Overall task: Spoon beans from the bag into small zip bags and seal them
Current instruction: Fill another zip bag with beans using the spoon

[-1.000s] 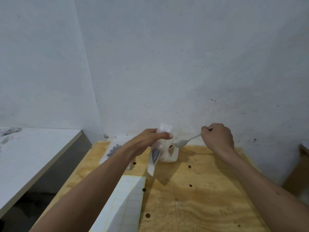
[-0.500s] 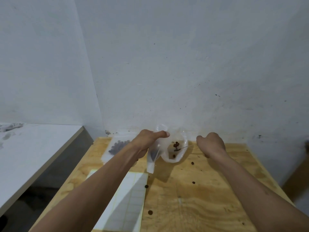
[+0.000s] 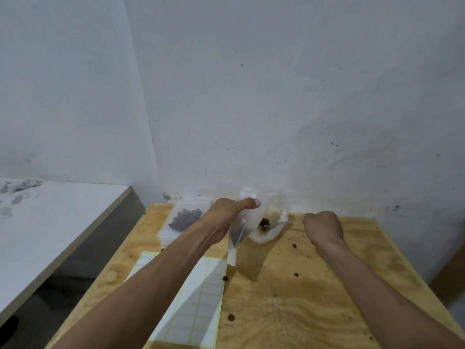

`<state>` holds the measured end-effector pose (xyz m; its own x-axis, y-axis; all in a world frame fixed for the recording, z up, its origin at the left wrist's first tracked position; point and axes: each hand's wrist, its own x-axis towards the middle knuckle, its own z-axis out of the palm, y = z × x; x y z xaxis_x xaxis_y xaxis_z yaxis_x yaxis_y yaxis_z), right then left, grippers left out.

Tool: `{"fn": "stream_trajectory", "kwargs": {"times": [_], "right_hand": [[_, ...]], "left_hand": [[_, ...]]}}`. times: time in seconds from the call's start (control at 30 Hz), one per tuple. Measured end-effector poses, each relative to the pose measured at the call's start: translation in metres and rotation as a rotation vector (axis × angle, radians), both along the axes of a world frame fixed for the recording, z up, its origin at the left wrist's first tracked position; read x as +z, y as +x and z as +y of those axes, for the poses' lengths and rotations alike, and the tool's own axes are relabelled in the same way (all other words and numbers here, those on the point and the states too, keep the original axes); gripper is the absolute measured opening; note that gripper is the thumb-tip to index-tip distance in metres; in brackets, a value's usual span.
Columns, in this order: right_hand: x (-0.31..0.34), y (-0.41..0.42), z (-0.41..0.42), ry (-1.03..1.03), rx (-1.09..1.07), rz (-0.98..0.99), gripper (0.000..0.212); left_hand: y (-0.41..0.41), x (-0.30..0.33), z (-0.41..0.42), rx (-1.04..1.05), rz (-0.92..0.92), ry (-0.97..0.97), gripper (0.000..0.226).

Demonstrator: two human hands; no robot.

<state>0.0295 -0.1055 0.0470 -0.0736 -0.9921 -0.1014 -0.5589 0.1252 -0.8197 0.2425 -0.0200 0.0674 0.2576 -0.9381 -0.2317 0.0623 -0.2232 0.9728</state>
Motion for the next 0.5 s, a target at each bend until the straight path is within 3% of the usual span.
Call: {"fn": "stream_trajectory", "kwargs": {"times": [0.07, 0.33, 0.5], "right_hand": [[-0.002, -0.001, 0.002, 0.01, 0.024, -0.079, 0.029], [0.013, -0.018, 0.004, 0.014, 0.08, -0.227, 0.023], [0.052, -0.032, -0.01, -0.073, 0.083, -0.167, 0.02]], "left_hand": [[0.003, 0.002, 0.0, 0.0, -0.034, 0.006, 0.034], [0.021, 0.011, 0.008, -0.064, -0.252, -0.065, 0.053], [0.016, 0.01, 0.015, -0.081, -0.333, -0.122, 0.025]]}}
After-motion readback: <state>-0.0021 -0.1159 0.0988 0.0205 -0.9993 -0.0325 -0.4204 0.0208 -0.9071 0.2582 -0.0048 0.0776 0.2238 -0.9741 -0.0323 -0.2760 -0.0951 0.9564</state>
